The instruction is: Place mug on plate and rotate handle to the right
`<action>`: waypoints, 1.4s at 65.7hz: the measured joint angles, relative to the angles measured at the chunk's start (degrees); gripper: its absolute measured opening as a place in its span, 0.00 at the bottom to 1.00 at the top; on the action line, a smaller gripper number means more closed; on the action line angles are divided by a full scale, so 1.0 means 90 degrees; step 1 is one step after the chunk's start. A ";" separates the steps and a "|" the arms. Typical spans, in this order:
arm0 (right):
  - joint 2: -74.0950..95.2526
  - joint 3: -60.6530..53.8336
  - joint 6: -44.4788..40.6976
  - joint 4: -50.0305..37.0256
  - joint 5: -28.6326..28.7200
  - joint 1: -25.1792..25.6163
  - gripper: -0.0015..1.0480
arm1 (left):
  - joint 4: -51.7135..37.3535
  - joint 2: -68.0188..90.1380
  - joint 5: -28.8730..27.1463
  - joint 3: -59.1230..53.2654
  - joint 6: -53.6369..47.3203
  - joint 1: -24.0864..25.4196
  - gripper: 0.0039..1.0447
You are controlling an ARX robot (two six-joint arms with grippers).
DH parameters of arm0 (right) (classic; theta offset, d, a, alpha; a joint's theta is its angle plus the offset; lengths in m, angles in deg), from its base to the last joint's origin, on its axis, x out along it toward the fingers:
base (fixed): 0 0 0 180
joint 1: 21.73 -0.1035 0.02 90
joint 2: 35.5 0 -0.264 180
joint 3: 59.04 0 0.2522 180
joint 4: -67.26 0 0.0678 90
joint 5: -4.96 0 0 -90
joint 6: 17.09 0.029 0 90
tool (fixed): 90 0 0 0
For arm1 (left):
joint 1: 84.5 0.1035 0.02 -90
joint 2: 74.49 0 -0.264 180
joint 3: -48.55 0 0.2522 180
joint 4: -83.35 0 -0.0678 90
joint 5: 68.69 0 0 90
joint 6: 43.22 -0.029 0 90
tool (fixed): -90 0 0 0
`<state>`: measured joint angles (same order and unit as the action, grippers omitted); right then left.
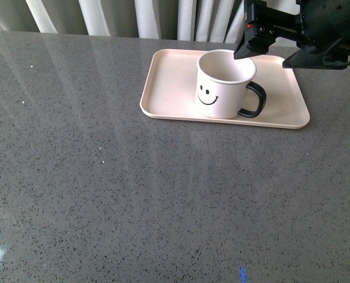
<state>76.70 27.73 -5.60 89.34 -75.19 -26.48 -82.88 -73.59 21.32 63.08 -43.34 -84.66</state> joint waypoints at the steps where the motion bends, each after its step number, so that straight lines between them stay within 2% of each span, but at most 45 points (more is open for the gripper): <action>1: 0.0015 0.0012 0.0027 0.0002 -0.0002 0.0000 0.91 | 0.0000 0.0000 0.0000 0.0000 0.0000 0.0000 0.91; 15: 0.0291 0.0299 0.0444 0.0087 0.0005 0.0002 0.91 | 0.0000 0.0000 0.0000 0.0000 0.0000 0.0000 0.91; 46: 0.0775 0.0590 0.0731 0.0124 0.0002 0.0000 0.89 | 0.0000 0.0000 0.0000 0.0000 0.0000 0.0000 0.91; 49: 0.0816 0.0622 0.0748 0.0126 0.0000 0.0000 0.85 | 0.0000 0.0000 0.0000 0.0000 0.0000 0.0000 0.91; 55: 0.0918 0.0714 0.0750 0.0131 0.0000 0.0000 0.66 | 0.0000 0.0000 0.0000 0.0000 0.0000 0.0000 0.91; 80: 0.1141 0.1073 0.0719 0.0338 0.0000 0.0012 0.10 | 0.0000 0.0000 0.0000 0.0000 0.0000 0.0000 0.91; 85: 0.1173 0.1134 0.0690 0.0384 0.0046 0.0036 0.02 | 0.0000 0.0000 0.0000 0.0000 0.0000 0.0000 0.91; 92: 0.1197 0.1207 0.0648 0.0461 0.0090 0.0097 0.02 | 0.0000 0.0000 0.0000 0.0000 0.0000 0.0000 0.91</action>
<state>87.48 38.60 0.24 93.49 -74.38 -25.61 -82.88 -73.59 21.32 63.08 -43.34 -84.66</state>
